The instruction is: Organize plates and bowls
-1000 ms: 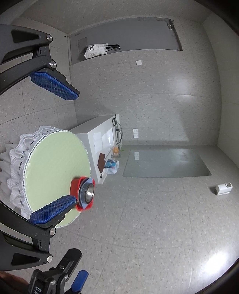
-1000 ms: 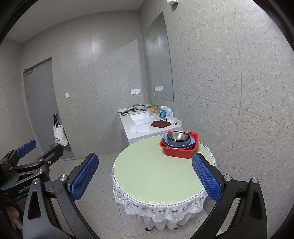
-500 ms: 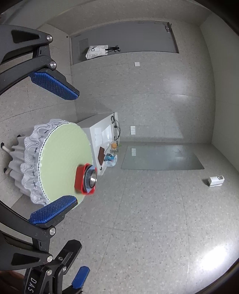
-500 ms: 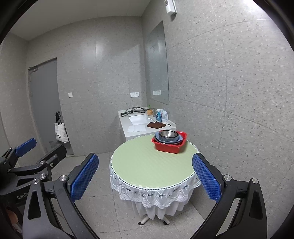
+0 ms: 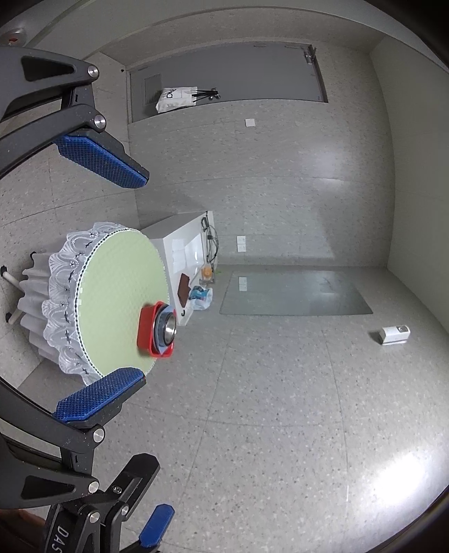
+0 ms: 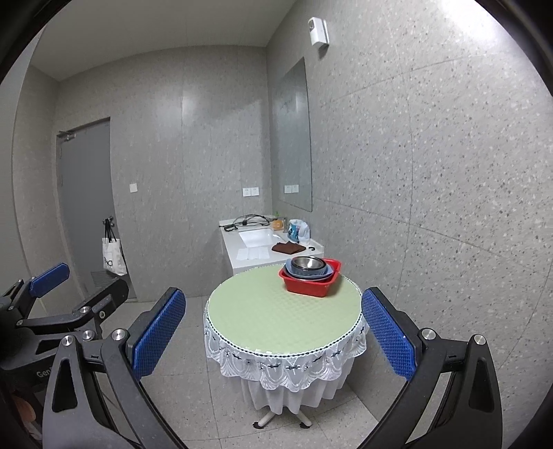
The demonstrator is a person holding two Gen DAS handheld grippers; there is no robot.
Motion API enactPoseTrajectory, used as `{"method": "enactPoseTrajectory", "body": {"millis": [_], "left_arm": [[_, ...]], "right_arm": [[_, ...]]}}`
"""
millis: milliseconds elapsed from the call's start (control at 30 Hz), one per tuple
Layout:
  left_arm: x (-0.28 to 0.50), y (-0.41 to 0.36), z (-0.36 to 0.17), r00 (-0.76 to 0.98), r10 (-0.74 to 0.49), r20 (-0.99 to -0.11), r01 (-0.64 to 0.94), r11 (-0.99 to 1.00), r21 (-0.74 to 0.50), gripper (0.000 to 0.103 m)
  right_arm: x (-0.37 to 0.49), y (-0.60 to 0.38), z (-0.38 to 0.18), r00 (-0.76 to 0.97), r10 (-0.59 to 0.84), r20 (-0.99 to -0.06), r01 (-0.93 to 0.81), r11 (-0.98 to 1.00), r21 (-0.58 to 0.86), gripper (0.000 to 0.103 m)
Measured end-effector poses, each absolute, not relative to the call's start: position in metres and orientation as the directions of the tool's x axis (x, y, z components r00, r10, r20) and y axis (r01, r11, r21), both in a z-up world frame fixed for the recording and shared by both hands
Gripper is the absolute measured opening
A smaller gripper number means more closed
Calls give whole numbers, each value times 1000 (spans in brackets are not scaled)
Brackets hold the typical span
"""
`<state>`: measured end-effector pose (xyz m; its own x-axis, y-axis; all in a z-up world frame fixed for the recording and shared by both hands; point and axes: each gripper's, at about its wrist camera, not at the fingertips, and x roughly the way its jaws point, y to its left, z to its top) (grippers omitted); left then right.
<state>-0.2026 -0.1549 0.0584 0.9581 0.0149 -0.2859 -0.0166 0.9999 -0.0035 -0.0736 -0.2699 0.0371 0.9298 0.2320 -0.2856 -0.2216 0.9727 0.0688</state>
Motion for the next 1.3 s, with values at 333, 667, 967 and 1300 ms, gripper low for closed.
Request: {"method": "enactPoseTrajectory", "body": {"millis": [333,667,967,1300], "left_arm": [[-202,-152,64,960,19,-278,-21,1000,-5,102],[-196,-150,59,961,23,-275,-28,999,-16,102],[-189,-153,53,960,28,-277,-33,999,-12,102],[-180,-161,48,962,33,-269,-37,999,-9,102]], "right_arm": [[-78,-264,40,936,228,-269,-217,974,71,103],[-76,-260,41,939,227,-259,-219,974,62,103],[-71,-260,40,937,228,-266,-218,974,65,103],[-68,-262,39,936,229,-268,-219,973,67,103]]}}
